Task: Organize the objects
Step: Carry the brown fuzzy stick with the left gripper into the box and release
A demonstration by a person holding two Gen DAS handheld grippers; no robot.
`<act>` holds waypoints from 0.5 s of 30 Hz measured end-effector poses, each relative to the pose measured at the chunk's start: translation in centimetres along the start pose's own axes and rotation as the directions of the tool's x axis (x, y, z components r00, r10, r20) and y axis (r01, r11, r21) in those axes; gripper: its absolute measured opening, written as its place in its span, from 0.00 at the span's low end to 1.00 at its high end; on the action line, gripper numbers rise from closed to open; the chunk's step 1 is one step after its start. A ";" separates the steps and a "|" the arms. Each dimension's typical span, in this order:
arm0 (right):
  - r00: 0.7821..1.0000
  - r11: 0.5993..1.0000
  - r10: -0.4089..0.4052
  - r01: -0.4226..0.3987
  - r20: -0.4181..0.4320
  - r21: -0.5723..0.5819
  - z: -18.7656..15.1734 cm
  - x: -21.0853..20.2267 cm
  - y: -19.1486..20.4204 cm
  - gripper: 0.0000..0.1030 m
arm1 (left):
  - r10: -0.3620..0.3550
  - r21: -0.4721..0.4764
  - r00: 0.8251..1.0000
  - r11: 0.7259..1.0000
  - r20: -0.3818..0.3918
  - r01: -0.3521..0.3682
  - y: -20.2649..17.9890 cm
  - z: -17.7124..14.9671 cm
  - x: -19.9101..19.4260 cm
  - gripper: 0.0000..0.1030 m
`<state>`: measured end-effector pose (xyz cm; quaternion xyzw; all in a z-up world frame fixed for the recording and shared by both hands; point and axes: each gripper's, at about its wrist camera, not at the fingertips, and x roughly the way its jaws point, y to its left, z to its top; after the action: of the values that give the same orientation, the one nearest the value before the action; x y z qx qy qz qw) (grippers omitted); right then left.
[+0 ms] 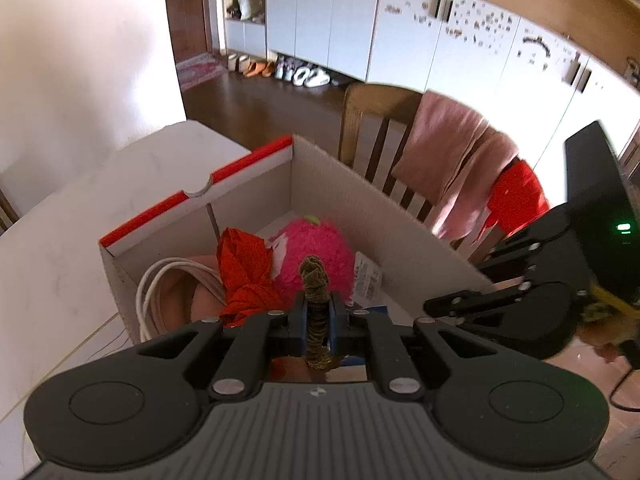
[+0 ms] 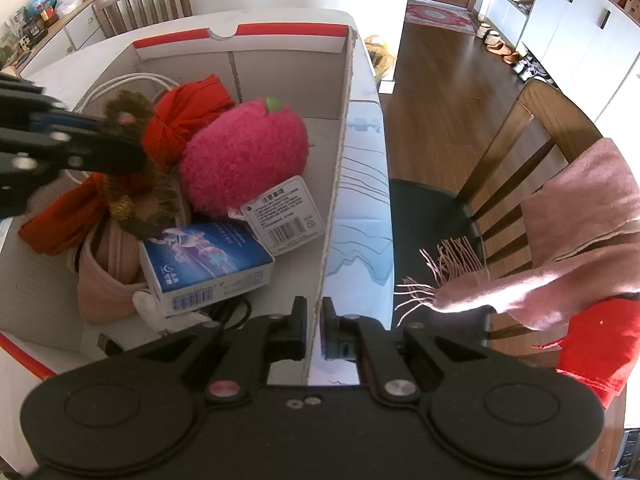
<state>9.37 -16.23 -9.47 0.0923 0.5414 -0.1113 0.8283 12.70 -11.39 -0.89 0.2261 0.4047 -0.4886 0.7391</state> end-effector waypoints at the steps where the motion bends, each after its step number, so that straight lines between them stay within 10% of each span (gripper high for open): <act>1: 1.000 1.000 0.000 0.000 0.000 -0.001 0.0 0.0 0.0 0.05 | 0.006 0.005 1.000 1.000 -0.010 -0.006 0.0 0.1 0.5 0.09; 15: 1.000 1.000 0.000 0.000 0.000 0.001 0.0 -0.1 0.0 0.05 | 0.066 0.070 0.990 0.996 -0.124 -0.058 -0.3 0.0 5.5 0.09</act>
<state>9.32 -16.20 -9.44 0.0927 0.5413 -0.1115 0.8283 13.51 -14.47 -5.43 0.2933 0.4269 -0.4633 0.7191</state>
